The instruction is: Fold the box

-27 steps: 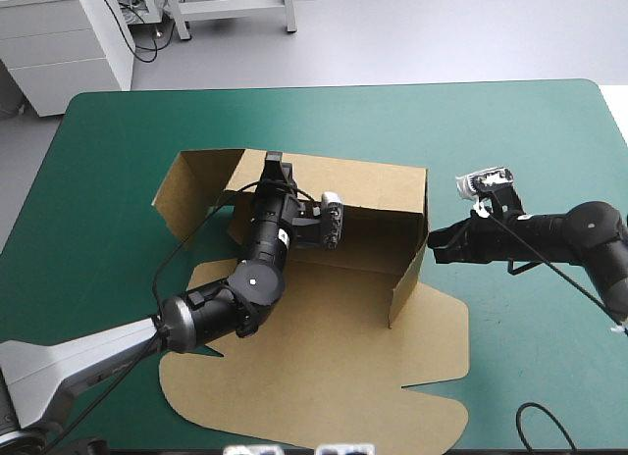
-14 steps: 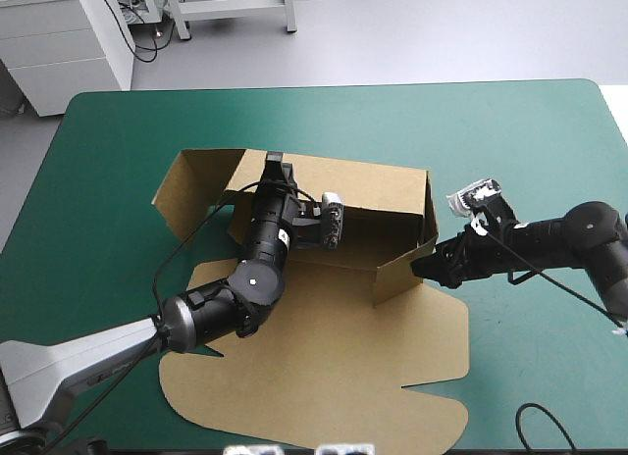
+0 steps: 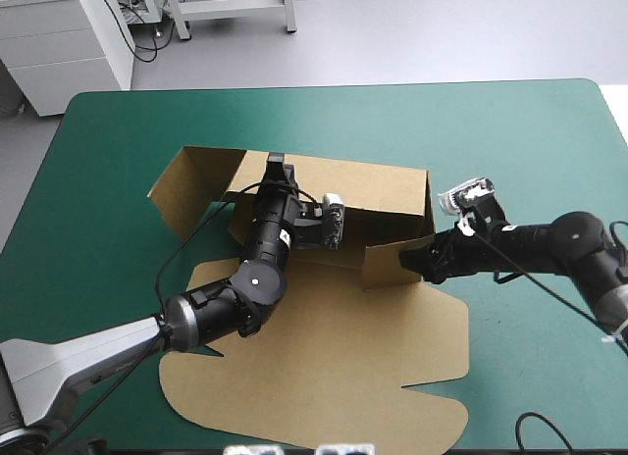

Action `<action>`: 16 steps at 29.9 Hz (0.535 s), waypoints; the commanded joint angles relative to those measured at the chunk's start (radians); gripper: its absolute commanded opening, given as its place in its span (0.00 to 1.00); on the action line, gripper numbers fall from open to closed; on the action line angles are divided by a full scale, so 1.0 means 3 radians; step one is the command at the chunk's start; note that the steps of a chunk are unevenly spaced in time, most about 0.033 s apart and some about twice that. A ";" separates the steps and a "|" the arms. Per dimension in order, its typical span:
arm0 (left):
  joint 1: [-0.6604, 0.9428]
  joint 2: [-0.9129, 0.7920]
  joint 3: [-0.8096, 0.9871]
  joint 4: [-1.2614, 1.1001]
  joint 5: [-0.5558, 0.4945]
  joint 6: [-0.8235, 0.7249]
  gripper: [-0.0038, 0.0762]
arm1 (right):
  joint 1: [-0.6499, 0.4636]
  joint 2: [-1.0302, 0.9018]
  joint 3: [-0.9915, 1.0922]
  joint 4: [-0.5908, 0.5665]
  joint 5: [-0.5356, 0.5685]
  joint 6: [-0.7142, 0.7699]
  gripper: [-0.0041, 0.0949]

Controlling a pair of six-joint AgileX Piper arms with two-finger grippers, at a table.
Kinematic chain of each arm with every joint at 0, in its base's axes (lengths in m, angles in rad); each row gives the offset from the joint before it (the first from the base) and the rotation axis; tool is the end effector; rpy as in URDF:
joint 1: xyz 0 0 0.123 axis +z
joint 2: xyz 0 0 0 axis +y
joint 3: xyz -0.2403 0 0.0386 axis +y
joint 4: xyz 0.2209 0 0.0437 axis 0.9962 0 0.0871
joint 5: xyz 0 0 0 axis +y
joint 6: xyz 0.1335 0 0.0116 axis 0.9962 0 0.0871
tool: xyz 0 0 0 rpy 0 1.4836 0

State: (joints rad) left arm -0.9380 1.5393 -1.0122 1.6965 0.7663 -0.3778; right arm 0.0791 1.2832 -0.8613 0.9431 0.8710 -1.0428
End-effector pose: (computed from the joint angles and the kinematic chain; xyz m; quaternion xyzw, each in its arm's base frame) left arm 0.2732 -0.2165 0.2605 0.5999 0.5041 0.4090 0.4676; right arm 0.2426 0.1025 0.2286 -0.2759 0.8613 0.2749 0.3263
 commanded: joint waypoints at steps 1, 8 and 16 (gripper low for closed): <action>-0.0015 -0.0127 -0.0114 0.0449 0.0131 -0.0018 0.04 | 0.0362 -0.0175 0.0171 0.0247 -0.0710 -0.0025 0.72; -0.0015 -0.0127 -0.0114 0.0449 0.0130 -0.0018 0.04 | 0.0853 -0.0260 0.0326 0.0525 -0.1613 -0.0031 0.72; -0.0015 -0.0127 -0.0114 0.0449 0.0130 -0.0018 0.04 | 0.1130 -0.0260 0.0326 0.0663 -0.2249 0.0009 0.72</action>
State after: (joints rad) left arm -0.9380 1.5393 -1.0122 1.6954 0.7878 -0.3778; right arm 0.3979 1.2351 -0.7388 1.0991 0.2654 -1.0408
